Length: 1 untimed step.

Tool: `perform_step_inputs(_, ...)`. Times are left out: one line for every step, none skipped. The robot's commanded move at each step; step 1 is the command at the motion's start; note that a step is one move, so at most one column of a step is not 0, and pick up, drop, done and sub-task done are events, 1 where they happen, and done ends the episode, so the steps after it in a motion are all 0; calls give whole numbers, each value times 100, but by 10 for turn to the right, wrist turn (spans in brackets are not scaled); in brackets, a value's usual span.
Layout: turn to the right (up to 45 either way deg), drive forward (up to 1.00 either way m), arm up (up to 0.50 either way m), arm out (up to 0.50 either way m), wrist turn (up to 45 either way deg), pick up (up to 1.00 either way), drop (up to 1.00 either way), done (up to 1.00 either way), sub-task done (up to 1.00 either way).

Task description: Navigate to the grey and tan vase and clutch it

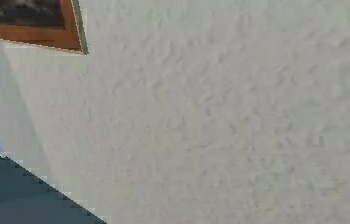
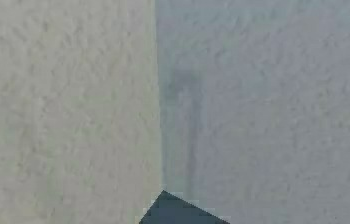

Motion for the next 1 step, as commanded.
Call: perform_step_inputs(-450,0,0,0,0,0,0,0,0)
